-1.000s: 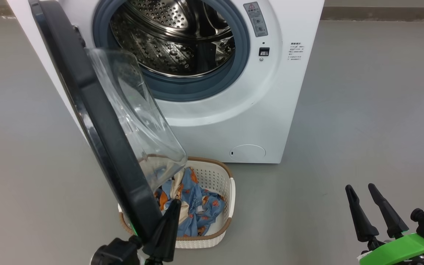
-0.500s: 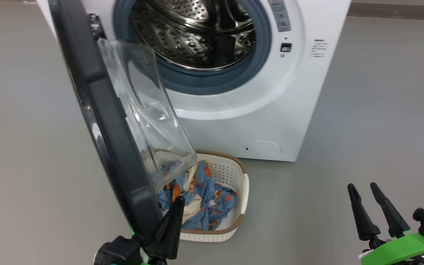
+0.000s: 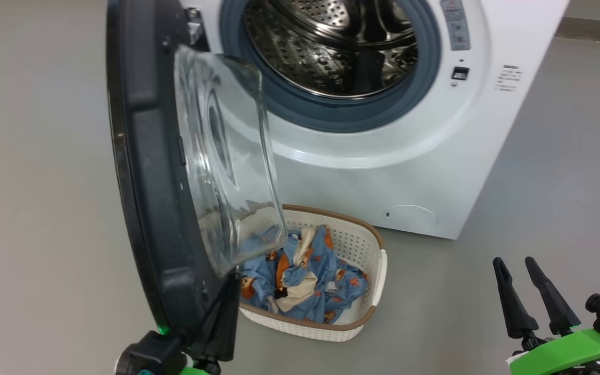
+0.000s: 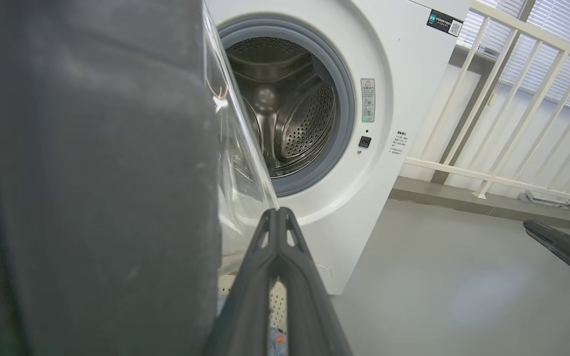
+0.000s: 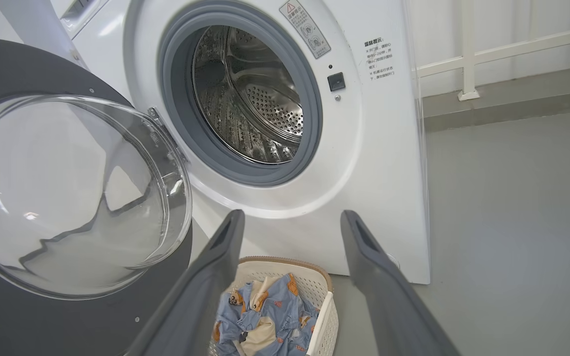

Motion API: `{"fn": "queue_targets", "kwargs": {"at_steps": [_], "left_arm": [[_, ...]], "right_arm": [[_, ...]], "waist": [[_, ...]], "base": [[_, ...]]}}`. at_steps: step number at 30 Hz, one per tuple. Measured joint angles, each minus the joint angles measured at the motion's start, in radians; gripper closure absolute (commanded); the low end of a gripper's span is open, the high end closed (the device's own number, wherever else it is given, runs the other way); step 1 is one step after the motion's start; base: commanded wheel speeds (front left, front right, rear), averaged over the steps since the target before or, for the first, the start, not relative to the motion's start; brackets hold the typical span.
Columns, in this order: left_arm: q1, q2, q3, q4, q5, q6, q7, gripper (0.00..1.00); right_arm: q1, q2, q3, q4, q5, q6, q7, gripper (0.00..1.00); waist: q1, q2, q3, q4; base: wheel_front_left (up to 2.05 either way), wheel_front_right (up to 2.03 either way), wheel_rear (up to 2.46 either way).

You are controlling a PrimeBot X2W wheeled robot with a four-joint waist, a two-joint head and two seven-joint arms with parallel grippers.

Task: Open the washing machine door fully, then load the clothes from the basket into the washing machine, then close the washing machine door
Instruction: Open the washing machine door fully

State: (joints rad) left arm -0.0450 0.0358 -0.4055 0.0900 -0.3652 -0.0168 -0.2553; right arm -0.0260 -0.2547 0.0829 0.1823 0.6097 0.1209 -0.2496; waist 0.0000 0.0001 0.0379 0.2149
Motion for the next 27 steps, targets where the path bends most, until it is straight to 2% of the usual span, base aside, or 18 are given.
{"fn": "queue_targets", "kwargs": {"at_steps": [14,27], "left_arm": [[0.001,0.039,0.073,-0.012,-0.014,0.049,0.019,1.00],[-0.020,0.129,0.194,0.006,-0.070,0.080,0.093,1.00]], "right_arm": [[0.000,0.020,-0.028,-0.014,-0.001,0.000,0.000,0.00],[0.000,0.030,-0.066,-0.038,-0.001,0.000,0.000,0.00]], "waist": [[0.0001,0.0000,-0.005,0.077],[0.0000,0.0000,0.046,0.101]], "base": [[0.00,0.00,0.00],[0.00,0.00,0.00]]}}
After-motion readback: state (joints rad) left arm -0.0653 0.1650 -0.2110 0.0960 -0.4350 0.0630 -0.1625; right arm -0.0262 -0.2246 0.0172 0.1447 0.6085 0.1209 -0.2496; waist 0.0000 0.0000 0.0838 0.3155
